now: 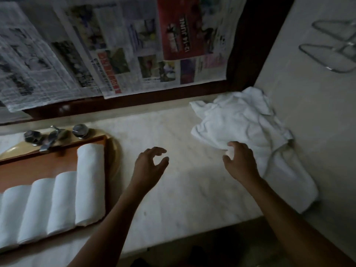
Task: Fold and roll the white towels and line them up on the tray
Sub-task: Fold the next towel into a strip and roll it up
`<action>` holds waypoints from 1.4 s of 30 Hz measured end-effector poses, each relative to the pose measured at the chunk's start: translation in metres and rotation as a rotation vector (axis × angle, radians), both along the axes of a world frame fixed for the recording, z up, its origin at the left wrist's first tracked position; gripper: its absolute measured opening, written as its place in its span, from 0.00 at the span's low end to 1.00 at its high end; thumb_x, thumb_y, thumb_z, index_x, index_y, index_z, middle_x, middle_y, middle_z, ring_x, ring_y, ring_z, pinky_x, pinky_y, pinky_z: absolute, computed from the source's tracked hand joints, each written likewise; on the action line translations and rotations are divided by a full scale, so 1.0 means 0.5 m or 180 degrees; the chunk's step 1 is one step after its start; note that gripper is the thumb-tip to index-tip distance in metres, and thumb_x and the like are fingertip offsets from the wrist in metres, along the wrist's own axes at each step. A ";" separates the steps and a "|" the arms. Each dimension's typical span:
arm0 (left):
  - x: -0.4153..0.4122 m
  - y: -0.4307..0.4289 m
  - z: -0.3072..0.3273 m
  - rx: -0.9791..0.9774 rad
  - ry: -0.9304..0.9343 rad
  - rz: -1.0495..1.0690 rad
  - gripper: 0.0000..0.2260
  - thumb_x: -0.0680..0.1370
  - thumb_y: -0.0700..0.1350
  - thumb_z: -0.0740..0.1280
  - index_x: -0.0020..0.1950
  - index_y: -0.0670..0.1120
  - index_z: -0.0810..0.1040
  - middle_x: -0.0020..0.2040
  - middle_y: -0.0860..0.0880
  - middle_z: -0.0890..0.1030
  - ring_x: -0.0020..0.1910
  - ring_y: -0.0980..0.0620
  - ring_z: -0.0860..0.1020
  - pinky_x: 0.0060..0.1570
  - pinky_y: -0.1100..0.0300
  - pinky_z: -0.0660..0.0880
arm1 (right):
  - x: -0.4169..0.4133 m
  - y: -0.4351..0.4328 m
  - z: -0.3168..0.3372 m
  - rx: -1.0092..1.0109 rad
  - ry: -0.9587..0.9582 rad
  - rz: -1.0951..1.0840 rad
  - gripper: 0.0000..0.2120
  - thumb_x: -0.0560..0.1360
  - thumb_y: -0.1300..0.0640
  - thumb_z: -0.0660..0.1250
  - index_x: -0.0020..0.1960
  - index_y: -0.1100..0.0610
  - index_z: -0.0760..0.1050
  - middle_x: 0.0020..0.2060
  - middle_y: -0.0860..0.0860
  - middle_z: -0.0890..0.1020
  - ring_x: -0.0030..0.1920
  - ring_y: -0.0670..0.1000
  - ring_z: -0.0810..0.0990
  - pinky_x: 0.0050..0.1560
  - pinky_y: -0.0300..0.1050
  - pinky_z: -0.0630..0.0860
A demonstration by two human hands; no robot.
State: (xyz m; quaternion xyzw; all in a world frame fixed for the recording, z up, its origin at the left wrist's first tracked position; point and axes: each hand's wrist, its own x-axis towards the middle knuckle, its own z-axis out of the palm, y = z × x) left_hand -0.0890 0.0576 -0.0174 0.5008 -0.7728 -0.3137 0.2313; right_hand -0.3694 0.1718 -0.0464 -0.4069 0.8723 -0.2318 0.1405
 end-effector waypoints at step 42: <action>-0.046 0.080 0.121 0.1446 0.1585 0.0056 0.10 0.79 0.46 0.73 0.60 0.48 0.83 0.49 0.45 0.86 0.46 0.49 0.85 0.41 0.59 0.81 | -0.201 -0.016 -0.082 0.1453 0.1458 0.0884 0.47 0.73 0.36 0.72 0.81 0.50 0.53 0.75 0.58 0.65 0.72 0.63 0.69 0.67 0.63 0.70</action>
